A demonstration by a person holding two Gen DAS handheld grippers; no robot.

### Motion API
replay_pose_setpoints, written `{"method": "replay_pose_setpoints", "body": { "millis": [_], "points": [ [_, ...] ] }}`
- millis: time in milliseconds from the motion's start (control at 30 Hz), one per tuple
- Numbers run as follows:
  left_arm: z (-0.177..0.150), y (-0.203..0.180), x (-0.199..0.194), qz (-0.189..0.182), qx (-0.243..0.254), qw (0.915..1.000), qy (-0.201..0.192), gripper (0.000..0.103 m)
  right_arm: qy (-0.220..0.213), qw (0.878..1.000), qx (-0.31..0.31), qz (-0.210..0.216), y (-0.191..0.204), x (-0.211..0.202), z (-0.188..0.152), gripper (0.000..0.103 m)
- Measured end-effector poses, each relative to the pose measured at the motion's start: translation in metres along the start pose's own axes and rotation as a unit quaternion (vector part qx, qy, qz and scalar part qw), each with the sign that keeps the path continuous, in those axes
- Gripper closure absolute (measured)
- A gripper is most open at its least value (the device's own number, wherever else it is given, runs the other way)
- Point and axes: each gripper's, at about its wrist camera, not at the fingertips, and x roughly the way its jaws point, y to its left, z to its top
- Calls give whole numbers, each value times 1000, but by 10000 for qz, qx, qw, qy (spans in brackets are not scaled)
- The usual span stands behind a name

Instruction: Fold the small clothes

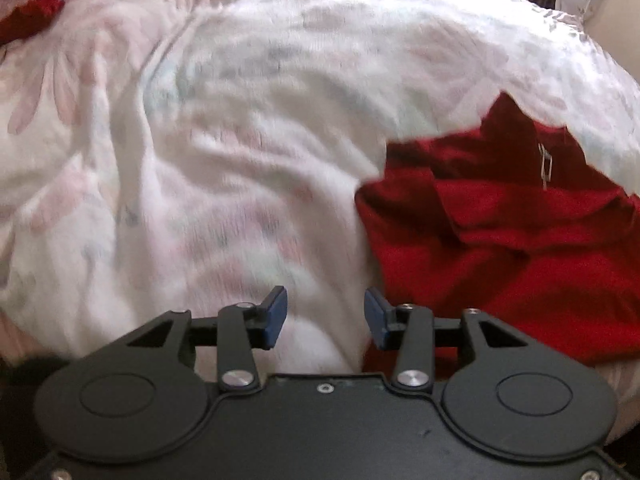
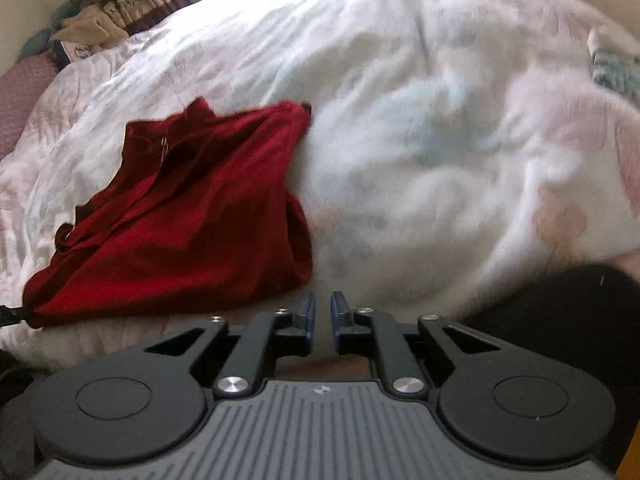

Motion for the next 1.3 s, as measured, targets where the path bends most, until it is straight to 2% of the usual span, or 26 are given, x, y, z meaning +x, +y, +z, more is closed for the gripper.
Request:
{"method": "replay_pose_setpoints", "body": {
  "millis": [167, 300, 367, 600, 667, 700, 800, 967, 1167, 1233, 1300],
  "points": [
    [38, -15, 10, -359, 332, 9984, -270, 56, -20, 9999, 24, 136, 6, 12, 9, 83],
    [54, -47, 34, -568, 1043, 9926, -249, 55, -33, 9998, -24, 169, 14, 18, 13, 81],
    [58, -57, 43, -555, 1348, 9889, -273, 55, -53, 9998, -51, 171, 18, 22, 18, 81],
    [66, -62, 79, -802, 1618, 9835, -52, 55, -90, 9999, -93, -25, 27, 44, 40, 73],
    [67, -64, 87, -817, 1607, 9836, -5, 55, -47, 9998, -149, -137, 30, 56, 46, 69],
    [67, -64, 89, -816, 1583, 9840, 27, 62, -18, 9996, -195, -189, 32, 61, 48, 69],
    [68, -69, 96, -753, 1563, 9848, 72, 100, 30, 9993, -292, -237, 39, 73, 55, 68],
    [81, -68, 79, -732, 1422, 9866, -325, 100, -33, 9985, -408, -363, 52, 82, 68, 67],
    [126, -61, 54, -738, 878, 9879, -1045, 101, -178, 9961, -641, -584, 67, 90, 79, 64],
    [134, -57, 58, -766, 710, 9885, -1098, 100, -256, 9954, -670, -642, 70, 91, 83, 64],
    [135, -56, 74, -679, 593, 9914, -947, 99, -308, 9951, -653, -674, 71, 92, 86, 64]
  ]
}}
